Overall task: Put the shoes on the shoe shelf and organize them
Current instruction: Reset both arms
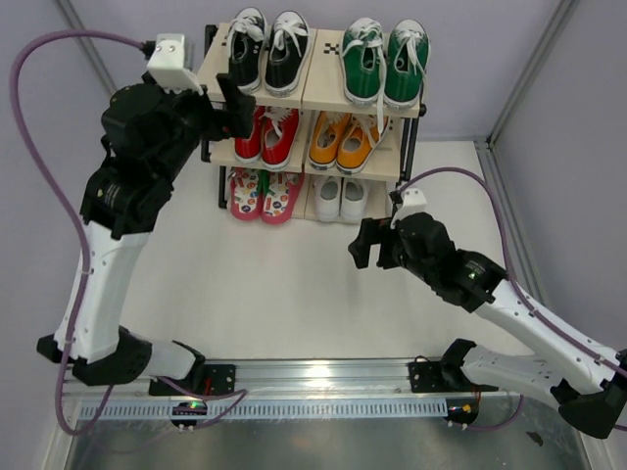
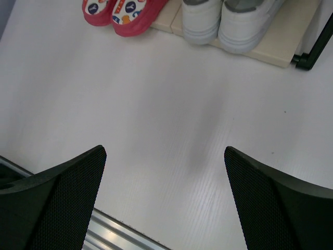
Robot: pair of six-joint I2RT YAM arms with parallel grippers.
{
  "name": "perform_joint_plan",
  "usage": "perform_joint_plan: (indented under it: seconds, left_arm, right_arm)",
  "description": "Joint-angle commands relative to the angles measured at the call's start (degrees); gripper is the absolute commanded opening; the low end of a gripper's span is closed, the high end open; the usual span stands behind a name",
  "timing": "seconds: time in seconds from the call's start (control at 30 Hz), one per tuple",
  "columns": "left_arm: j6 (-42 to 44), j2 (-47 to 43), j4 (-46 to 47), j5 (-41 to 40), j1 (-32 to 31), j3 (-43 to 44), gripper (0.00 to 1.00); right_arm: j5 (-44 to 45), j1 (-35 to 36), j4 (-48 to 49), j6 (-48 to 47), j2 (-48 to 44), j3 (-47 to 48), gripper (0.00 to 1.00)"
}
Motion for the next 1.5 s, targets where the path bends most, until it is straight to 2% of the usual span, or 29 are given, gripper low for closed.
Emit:
perform_joint_plan:
  seconds: [0.0,0.03,0.27,0.43,0.6,0.73,1.0,1.27,1.37,1.47]
  left_arm:
    - [-0.2,-7.9,-5.4,-3.3,0.0,-8.5,0.99]
    - [-0.7,-9.7,-5.4,-3.6,0.0,-14.4,0.99]
    - [-5.7,-28.0,-4.0,-7.7,0.0,-38.9,0.99]
    - [-9.1,-39.4,-3.5,-9.2,0.0,-52.5,0.99]
    - [-12.2,-52.5,-3.5,-11.4,0.0,-64.6,0.99]
    - [-14.6,-60.5,-6.0,-12.9,0.0,-69.1,0.99]
    - [-16.9,-75.0,-8.2,-16.1,0.0,-75.7,0.99]
    - [-20.5,-81.8,-8.9,-17.8,0.0,-79.1,0.99]
    - [-22.0,-85.0,-9.4,-18.3,0.0,-80.0,0.99]
    - [-22.4,-83.6,-9.6,-18.4,-0.1,-80.0,0.99]
  right_arm:
    - [2.1,-0.1,-2.0,-3.8,-3.2,5.3,0.99]
    - [2.4,-0.1,-2.1,-4.5,-4.7,5.8,1.00]
    - [7.5,-0.1,0.3,-10.6,-14.1,5.7,1.00]
    - [10.9,0.0,1.9,-13.7,-20.0,2.9,0.99]
    - [7.8,-0.1,3.4,-13.4,-28.2,-2.5,0.99]
    - [7.2,-0.1,4.2,-10.3,-35.9,-7.5,0.99]
    - [13.5,-0.1,-0.8,-3.5,-50.3,-15.8,0.99]
    - [16.7,-0.1,-4.3,1.9,-62.1,-19.9,1.00]
    - [17.7,0.0,-4.8,2.7,-63.8,-20.0,0.99]
    - [17.9,-0.1,-4.8,3.0,-62.9,-20.2,0.99]
